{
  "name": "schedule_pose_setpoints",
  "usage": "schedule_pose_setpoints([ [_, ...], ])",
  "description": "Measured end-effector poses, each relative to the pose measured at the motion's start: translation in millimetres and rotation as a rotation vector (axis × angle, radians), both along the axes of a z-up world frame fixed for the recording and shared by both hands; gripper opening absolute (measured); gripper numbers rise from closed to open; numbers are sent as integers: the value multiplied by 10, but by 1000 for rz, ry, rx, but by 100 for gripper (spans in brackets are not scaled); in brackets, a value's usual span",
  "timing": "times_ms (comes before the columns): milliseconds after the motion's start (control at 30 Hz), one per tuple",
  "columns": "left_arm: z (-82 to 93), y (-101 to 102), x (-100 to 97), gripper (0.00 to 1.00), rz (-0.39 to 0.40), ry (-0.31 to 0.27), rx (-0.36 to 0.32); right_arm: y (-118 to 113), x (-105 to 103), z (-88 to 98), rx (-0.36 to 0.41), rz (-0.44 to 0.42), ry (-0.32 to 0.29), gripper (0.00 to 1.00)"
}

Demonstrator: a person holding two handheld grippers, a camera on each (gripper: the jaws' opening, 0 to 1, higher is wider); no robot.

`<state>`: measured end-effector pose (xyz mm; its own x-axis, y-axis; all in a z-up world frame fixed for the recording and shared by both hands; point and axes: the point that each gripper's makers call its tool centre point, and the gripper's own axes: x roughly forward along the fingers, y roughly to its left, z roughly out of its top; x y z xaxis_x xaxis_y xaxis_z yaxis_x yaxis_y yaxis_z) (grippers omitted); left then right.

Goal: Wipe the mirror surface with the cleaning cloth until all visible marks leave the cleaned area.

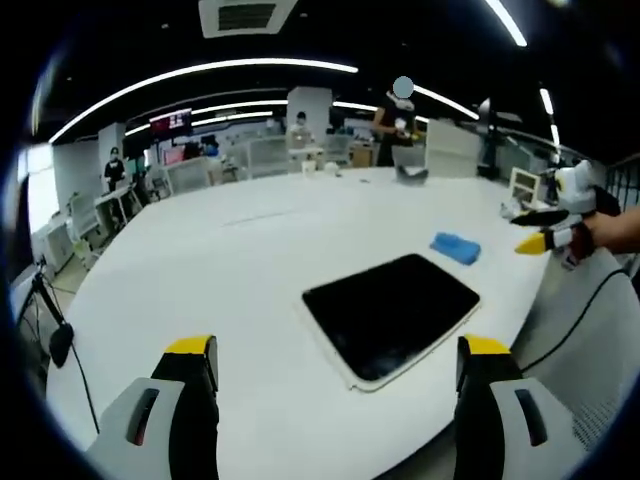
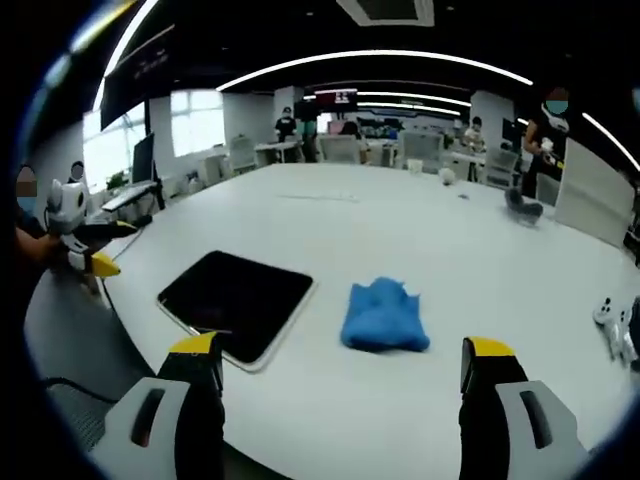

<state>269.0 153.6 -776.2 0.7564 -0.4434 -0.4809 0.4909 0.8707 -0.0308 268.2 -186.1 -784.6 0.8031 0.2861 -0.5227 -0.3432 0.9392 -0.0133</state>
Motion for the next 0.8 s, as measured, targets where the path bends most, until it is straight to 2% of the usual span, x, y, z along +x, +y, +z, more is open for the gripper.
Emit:
schedule_pose_setpoints([
  [133, 19, -7, 3, 100, 3, 4, -23, 31, 10, -1, -22, 24, -2, 99],
  [267, 22, -16, 3, 99, -17, -2, -4, 30, 7, -24, -24, 25, 10, 99],
  [533, -71, 1, -11, 99, 1, 48, -48, 28, -10, -64, -21, 15, 32, 98],
  [800, -100, -55, -44, 99, -40, 44, -1, 32, -38, -91, -17, 10, 46, 98],
])
